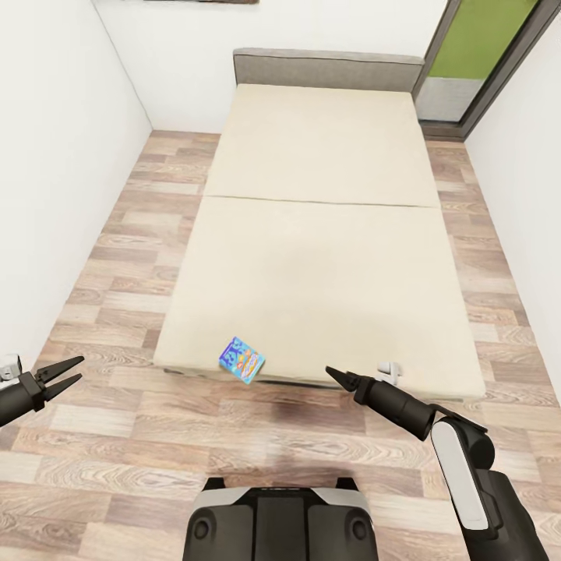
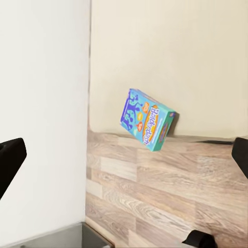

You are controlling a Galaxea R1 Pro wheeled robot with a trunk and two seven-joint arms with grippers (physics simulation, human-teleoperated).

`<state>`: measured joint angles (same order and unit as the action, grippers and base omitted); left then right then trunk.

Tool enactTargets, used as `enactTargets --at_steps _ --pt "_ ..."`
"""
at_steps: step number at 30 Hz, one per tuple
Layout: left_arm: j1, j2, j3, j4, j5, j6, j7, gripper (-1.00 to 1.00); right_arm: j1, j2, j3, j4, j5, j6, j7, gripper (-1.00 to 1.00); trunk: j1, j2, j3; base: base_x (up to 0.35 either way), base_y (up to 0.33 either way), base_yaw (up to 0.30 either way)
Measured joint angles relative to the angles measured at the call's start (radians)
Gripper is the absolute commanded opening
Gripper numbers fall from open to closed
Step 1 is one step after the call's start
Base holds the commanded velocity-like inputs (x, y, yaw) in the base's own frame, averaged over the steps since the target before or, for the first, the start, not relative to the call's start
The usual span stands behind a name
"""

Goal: Put all the toys in the child's room - the three board games (two on the bed and one on the table), the two jigsaw puzzles on the table, and the tennis ball on the table - inside the toy box on the table in the child's room.

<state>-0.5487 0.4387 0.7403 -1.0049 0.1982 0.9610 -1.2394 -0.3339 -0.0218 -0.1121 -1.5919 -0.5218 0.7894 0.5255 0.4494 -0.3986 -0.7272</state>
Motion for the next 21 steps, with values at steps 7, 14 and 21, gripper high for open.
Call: enactTargets --at_steps 7,14,21 --pt "0.0 0.0 0.0 0.0 0.0 0.0 0.0 1.0 0.0 0.0 0.0 0.0 0.0 0.0 0.0 1.0 0.0 0.0 0.011 0.0 0.0 0.0" --pt "0.0 0.0 0.0 0.0 0.0 0.0 0.0 1.0 0.0 0.0 0.001 0.0 -0.001 0.0 0.0 1.0 0.0 0.0 0.023 0.0 0.0 0.0" --pt "0.0 0.0 -0.001 0.0 0.0 -0.001 0.0 1.0 0.0 -0.001 0.0 0.017 -0.001 -0.054 0.001 1.0 0.0 0.0 0.035 0.0 0.0 0.0"
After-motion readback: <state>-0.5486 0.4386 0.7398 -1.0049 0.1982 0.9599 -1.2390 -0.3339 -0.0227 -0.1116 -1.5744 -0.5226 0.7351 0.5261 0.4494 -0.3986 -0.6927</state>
